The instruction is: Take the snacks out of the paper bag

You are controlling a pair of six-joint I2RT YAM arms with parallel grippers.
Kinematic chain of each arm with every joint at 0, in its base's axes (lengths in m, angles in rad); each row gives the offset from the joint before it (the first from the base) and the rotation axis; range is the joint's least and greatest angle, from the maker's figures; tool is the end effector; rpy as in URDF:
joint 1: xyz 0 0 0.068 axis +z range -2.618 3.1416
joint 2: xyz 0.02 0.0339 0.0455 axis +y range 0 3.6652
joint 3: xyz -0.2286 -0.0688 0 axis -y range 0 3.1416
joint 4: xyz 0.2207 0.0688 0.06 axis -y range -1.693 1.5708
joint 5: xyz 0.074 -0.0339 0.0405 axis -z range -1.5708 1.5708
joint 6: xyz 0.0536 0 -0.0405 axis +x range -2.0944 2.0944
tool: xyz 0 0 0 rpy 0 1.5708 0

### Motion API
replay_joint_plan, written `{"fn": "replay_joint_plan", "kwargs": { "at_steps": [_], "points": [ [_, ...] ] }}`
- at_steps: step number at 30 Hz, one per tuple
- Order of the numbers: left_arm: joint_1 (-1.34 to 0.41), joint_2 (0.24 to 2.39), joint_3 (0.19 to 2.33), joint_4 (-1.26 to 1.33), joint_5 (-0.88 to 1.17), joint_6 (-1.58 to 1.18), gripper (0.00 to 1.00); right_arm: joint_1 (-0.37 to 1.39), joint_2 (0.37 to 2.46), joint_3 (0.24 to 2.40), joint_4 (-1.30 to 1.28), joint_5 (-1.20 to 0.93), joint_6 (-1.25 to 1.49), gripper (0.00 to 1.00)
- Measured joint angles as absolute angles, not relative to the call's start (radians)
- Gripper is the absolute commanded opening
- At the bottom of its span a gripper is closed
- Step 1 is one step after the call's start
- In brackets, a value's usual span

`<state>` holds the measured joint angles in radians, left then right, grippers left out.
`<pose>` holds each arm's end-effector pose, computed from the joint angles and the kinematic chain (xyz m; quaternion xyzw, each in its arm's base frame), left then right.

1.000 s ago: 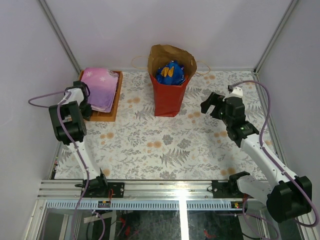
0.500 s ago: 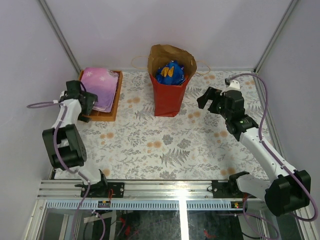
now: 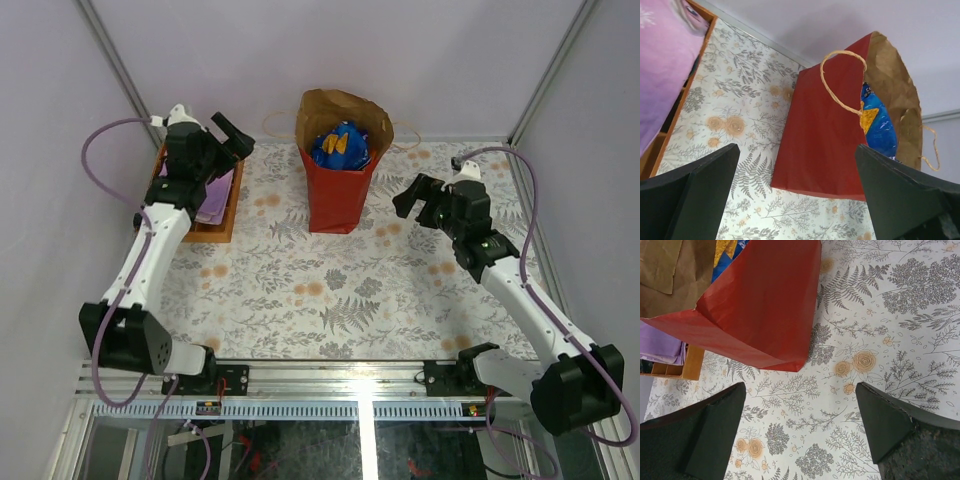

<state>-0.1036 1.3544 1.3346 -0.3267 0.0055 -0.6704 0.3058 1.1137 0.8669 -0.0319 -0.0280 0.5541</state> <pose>0.3111 -0.0326 0.3491 -0.2273 0.7862 -0.2190 0.5313 0.2574 0.0828 0.2878 0.0905 0.7933 0.2611 0.5425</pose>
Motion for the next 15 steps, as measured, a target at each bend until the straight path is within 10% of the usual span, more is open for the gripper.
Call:
{"fn": "replay_joint_plan", "kwargs": {
  "at_steps": [15],
  "points": [
    [-0.102, 1.710, 1.444, -0.093, 0.215, -0.678, 1.00, 0.306, 1.024, 0.867, -0.052, -0.020, 0.553, 1.00]
  ]
}}
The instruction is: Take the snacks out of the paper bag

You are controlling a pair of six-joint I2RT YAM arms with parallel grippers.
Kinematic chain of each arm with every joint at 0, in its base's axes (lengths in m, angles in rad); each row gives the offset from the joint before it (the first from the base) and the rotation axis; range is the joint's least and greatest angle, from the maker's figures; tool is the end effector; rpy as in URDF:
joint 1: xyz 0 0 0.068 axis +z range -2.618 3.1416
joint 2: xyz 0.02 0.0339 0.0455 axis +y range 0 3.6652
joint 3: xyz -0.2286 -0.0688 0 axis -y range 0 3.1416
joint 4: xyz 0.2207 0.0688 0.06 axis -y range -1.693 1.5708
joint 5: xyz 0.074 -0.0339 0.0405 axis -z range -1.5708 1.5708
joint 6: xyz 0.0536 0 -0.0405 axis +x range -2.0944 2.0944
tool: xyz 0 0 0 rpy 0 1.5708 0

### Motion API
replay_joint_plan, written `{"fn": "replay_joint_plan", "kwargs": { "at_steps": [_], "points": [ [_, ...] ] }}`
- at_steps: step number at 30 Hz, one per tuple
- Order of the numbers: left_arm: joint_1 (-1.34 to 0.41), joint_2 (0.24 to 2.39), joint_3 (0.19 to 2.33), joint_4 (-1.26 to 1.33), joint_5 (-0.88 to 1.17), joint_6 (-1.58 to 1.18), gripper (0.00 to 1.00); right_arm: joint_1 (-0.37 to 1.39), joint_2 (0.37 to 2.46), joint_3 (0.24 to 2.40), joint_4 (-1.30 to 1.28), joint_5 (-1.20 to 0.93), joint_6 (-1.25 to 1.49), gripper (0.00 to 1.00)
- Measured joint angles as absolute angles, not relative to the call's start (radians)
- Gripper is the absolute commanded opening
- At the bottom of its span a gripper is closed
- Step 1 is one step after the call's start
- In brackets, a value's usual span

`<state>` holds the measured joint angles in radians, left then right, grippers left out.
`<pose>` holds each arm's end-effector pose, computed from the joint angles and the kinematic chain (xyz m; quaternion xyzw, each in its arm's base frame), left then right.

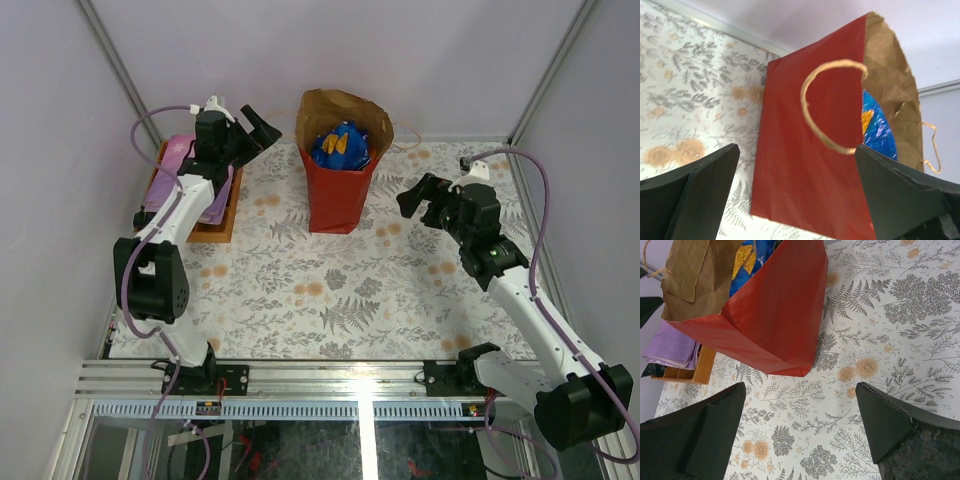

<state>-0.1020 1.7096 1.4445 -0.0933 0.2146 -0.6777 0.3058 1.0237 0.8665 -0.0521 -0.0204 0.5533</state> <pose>0.3954 -0.0520 0.2957 -0.1735 0.8008 -0.2967 0.4905 0.2412 0.0773 0.3069 0.0895 0.7719 0.2693 0.5689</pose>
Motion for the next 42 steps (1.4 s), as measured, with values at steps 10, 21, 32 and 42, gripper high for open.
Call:
{"fn": "replay_joint_plan", "kwargs": {
  "at_steps": [10, 21, 32, 42],
  "points": [
    [-0.102, 1.807, 1.484, 0.059, 0.234, -0.744, 0.92, 0.306, 1.024, 0.860, -0.062, -0.022, 0.550, 1.00],
    [-0.088, 1.933, 1.604, 0.120, 0.285, -0.792, 0.00, 0.306, 1.024, 0.846, -0.078, -0.044, 0.534, 0.99],
    [-0.009, 1.853, 1.644, 0.050, 0.317, -0.764, 0.00, 0.306, 1.028, 0.846, -0.078, -0.104, 0.523, 0.98],
    [0.034, 1.825, 1.755, -0.108, 0.327, -0.678, 0.00, 0.306, 1.063, 0.846, -0.078, -0.162, 0.512, 0.99]
  ]
}}
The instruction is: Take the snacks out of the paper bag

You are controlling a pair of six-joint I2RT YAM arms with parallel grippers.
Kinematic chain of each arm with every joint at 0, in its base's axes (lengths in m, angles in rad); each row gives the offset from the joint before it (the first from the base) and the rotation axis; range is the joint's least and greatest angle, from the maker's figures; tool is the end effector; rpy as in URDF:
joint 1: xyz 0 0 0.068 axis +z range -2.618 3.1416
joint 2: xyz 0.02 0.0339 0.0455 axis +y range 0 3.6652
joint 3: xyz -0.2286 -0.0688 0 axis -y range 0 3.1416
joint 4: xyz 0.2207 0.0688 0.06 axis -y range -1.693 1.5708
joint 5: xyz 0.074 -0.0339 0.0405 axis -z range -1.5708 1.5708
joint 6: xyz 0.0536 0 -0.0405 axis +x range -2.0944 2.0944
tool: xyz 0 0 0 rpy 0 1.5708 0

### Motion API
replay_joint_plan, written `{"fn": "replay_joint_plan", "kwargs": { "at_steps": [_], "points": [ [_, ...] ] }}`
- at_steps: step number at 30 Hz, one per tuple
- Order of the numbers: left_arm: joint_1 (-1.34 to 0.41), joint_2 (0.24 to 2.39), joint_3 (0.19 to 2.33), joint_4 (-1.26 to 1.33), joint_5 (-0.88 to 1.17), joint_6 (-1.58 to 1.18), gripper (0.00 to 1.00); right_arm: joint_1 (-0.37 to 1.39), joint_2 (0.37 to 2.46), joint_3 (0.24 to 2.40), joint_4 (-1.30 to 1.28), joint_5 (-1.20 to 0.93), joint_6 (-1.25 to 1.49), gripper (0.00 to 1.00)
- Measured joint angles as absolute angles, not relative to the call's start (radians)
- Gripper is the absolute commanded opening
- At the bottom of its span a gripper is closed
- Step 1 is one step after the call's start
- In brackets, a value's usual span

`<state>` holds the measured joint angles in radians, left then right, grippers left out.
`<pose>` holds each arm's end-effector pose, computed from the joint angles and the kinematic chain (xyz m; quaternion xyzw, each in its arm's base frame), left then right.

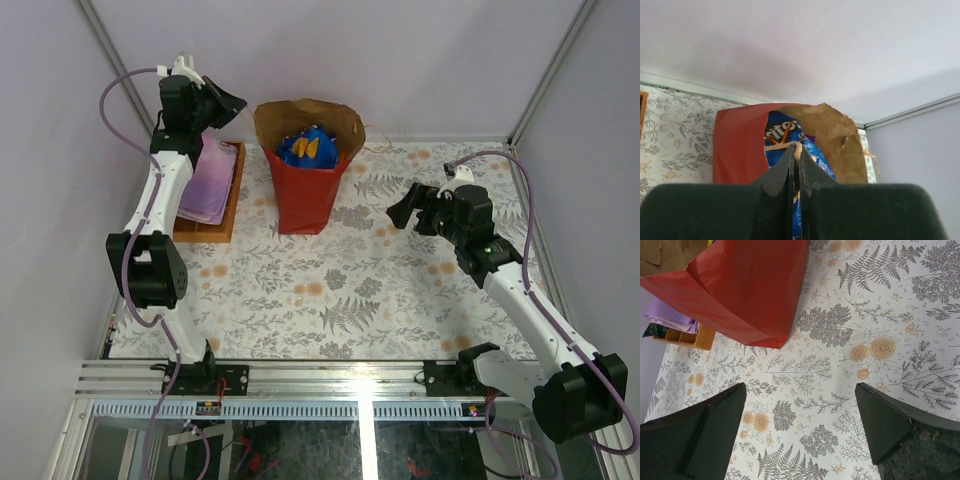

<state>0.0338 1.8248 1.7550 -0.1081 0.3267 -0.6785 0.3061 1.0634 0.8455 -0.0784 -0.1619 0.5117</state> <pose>0.4249 -0.0028 0.3571 -0.1661 0.7458 -0.3188 0.5608 0.2441 0.0862 0.2871 0.0344 0.8018 0.2954 0.5183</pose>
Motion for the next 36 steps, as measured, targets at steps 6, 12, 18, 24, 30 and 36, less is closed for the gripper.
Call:
{"fn": "replay_joint_plan", "kwargs": {
  "at_steps": [6, 12, 18, 24, 30, 36],
  "points": [
    [0.019, 1.824, 1.839, -0.145, 0.366, -0.615, 0.00, 0.306, 1.063, 0.846, -0.078, -0.177, 0.504, 0.99],
    [-0.060, 1.835, 1.925, -0.224, 0.377, -0.515, 0.00, 0.306, 1.063, 0.846, -0.078, -0.178, 0.500, 0.99],
    [-0.199, 1.874, 1.985, -0.252, 0.398, -0.429, 0.00, 0.306, 1.073, 0.845, -0.084, -0.176, 0.496, 1.00],
    [-0.300, 1.937, 1.999, -0.254, 0.419, -0.382, 0.00, 0.306, 1.158, 0.845, -0.098, -0.176, 0.498, 0.99],
    [-0.376, 1.995, 2.001, -0.271, 0.426, -0.353, 0.00, 0.306, 1.198, 0.802, -0.045, -0.205, 0.511, 1.00],
    [-0.438, 2.050, 2.017, -0.316, 0.422, -0.321, 0.00, 0.314, 1.259, 0.813, 0.067, -0.309, 0.469, 1.00]
  ]
}}
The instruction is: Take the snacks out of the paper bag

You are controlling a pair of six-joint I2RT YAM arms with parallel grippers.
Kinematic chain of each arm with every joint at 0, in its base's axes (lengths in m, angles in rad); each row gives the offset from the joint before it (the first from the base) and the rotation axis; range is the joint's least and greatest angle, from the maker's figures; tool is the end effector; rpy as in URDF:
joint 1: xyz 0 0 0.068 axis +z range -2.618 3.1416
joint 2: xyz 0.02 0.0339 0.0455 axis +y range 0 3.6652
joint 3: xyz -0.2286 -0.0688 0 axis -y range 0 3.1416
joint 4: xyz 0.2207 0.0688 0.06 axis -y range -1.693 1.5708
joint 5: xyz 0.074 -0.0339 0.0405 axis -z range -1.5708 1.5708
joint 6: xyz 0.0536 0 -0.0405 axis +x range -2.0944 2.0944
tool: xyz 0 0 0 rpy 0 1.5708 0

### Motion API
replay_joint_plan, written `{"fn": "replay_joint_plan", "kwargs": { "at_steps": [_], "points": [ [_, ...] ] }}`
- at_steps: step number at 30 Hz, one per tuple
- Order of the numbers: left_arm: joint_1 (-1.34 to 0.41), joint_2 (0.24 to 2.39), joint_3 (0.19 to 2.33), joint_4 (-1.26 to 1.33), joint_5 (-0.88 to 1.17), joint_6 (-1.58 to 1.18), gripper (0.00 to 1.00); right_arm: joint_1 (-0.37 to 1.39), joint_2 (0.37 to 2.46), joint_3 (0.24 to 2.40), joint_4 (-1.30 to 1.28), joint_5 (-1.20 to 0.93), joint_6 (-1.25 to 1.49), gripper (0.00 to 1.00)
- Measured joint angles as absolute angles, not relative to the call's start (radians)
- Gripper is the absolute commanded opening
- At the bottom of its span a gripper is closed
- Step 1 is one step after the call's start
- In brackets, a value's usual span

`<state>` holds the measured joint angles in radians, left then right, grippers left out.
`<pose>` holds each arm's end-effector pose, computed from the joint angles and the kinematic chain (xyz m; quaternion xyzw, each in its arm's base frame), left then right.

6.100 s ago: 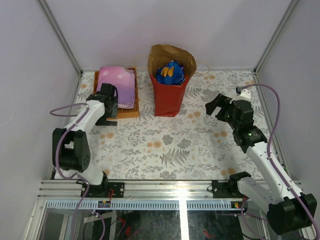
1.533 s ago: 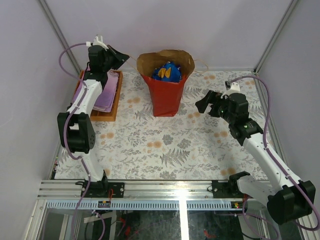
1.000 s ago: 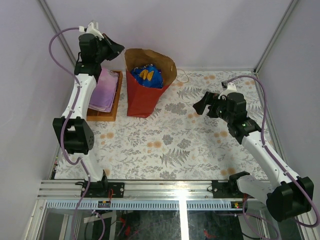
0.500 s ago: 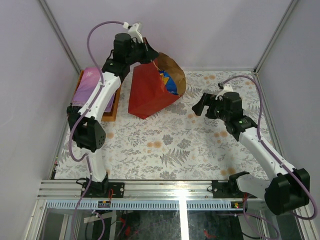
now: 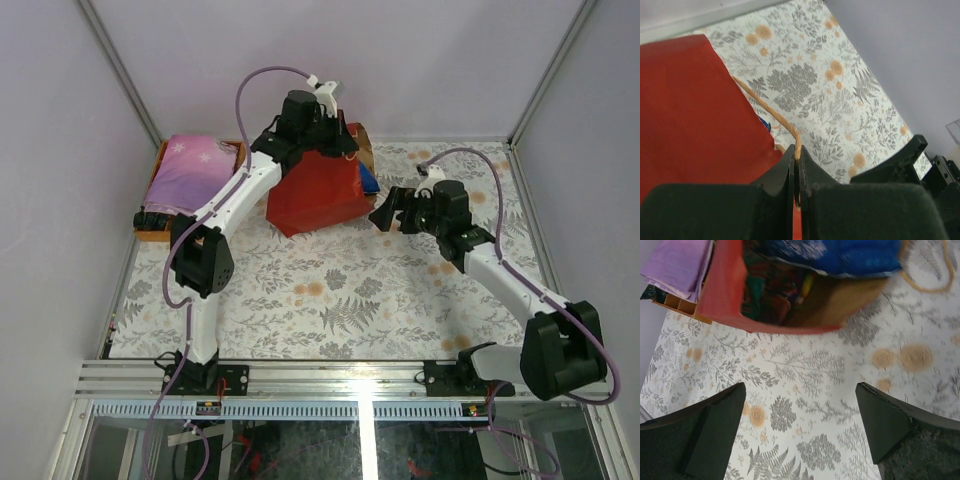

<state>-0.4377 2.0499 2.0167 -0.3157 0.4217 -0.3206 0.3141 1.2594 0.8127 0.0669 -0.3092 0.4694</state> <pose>0.4105 -0.2163 0.3270 0.1667 0.7926 -0.3669 0.4576 0.2718 0.1054 0.2435 -0.0227 0.8222 0.3294 0.4636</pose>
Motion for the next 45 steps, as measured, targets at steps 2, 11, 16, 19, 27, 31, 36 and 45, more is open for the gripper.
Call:
{"fn": "replay_joint_plan", "kwargs": {
  "at_steps": [2, 11, 16, 19, 27, 31, 36, 45],
  "points": [
    [-0.450, 2.059, 2.017, -0.330, 0.422, -0.319, 0.00, 0.323, 1.299, 0.835, 0.120, -0.324, 0.448, 1.00],
    [-0.464, 2.065, 2.017, -0.382, 0.418, -0.307, 0.00, 0.328, 1.497, 0.924, 0.377, -0.458, 0.453, 0.86],
    [-0.465, 2.066, 2.017, -0.393, 0.415, -0.300, 0.00, 0.334, 1.582, 0.984, 0.429, -0.500, 0.484, 0.84],
    [-0.465, 2.069, 2.017, -0.394, 0.415, -0.300, 0.00, 0.335, 1.615, 1.001, 0.442, -0.509, 0.500, 0.75],
    [-0.465, 2.074, 2.008, -0.397, 0.385, -0.289, 0.00, 0.369, 1.672, 1.007, 0.484, -0.513, 0.598, 0.39],
    [-0.467, 2.057, 1.954, -0.398, 0.346, -0.262, 0.00, 0.437, 1.672, 1.005, 0.506, -0.479, 0.638, 0.22],
    [-0.471, 1.994, 1.846, -0.413, 0.291, -0.219, 0.00, 0.515, 1.672, 0.957, 0.583, -0.414, 0.727, 0.23],
    [-0.472, 1.785, 1.606, -0.420, 0.133, -0.159, 0.00, 0.688, 1.737, 0.955, 0.652, -0.349, 0.815, 0.78]
  ]
}}
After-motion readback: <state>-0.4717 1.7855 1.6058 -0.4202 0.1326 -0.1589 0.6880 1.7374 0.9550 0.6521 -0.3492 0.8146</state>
